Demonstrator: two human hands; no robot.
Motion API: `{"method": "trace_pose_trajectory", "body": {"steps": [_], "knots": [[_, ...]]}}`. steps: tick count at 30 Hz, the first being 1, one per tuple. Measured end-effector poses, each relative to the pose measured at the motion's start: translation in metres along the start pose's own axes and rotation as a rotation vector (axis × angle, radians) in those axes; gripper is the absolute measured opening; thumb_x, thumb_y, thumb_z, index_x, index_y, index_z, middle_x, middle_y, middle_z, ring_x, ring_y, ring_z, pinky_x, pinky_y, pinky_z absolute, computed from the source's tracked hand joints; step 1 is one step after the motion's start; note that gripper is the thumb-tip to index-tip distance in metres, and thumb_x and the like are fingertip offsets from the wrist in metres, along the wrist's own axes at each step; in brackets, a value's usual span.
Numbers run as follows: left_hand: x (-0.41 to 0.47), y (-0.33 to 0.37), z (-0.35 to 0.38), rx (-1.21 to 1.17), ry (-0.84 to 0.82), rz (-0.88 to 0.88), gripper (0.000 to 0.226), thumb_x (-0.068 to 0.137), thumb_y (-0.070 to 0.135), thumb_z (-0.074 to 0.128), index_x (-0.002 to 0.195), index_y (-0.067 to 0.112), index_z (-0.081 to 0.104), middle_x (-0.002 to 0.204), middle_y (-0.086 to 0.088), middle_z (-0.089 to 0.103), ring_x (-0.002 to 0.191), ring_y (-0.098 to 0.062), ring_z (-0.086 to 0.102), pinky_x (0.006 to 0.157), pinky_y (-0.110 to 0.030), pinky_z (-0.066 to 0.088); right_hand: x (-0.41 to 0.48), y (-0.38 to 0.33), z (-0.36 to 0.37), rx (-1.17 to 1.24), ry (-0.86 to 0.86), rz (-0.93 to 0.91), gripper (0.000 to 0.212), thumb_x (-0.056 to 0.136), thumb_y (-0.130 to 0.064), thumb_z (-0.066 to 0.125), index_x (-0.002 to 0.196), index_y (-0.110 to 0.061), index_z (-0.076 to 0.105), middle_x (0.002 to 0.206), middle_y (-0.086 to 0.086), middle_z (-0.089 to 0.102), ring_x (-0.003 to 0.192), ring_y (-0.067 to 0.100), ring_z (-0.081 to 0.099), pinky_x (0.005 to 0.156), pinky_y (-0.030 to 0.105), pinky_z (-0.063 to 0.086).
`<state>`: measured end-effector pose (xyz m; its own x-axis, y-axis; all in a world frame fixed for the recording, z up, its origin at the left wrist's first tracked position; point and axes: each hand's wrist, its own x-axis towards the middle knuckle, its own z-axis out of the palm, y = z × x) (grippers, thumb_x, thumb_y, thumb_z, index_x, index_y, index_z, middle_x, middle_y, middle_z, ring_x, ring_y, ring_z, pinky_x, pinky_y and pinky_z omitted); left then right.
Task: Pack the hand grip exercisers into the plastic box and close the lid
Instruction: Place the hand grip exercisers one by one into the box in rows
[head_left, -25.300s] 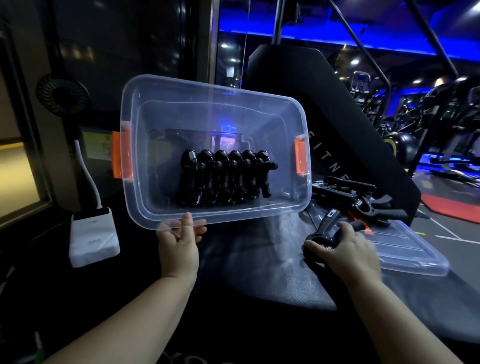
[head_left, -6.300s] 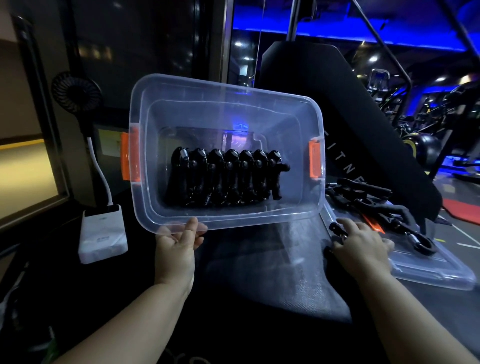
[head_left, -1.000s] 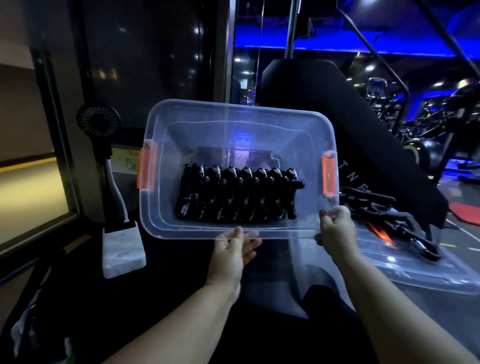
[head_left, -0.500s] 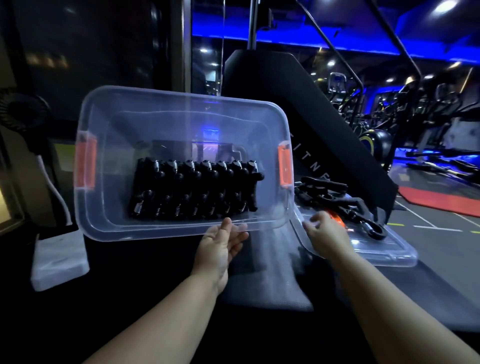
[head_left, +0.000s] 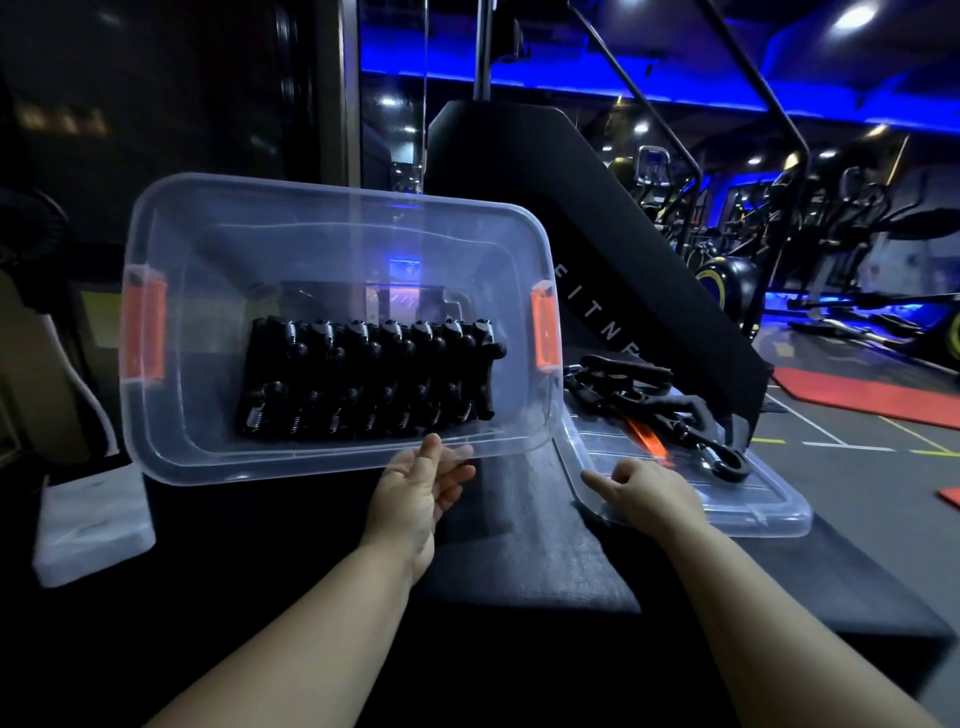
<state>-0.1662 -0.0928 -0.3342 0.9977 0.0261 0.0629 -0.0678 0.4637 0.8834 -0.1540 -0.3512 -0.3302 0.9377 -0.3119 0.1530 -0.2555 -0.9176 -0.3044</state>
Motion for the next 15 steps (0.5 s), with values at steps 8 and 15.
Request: {"method": "trace_pose_trajectory", "body": {"steps": [8, 15], "knots": [[0.000, -0.002, -0.002, -0.007, -0.002, 0.003, 0.026, 0.093, 0.037, 0.052, 0.079, 0.017, 0.059, 0.087, 0.002, 0.076, 0.073, -0.009, 0.070, 0.071, -0.026, 0.047, -0.034, -0.007, 0.000, -0.037, 0.049, -0.019, 0.063, 0.073, -0.083, 0.042, 0.070, -0.021, 0.056, 0.066, -0.010, 0.057, 0.065, 0.012, 0.052, 0.053, 0.027, 0.031], [0.001, -0.003, -0.003, -0.005, -0.008, 0.000, 0.026, 0.093, 0.037, 0.052, 0.077, 0.017, 0.060, 0.087, 0.001, 0.076, 0.072, -0.009, 0.069, 0.071, -0.026, 0.047, -0.057, -0.010, -0.002, -0.037, 0.054, -0.018, 0.066, 0.069, -0.085, 0.042, 0.067, -0.021, 0.057, 0.061, -0.009, 0.057, 0.061, 0.007, 0.050, 0.049, 0.027, 0.027]]}}
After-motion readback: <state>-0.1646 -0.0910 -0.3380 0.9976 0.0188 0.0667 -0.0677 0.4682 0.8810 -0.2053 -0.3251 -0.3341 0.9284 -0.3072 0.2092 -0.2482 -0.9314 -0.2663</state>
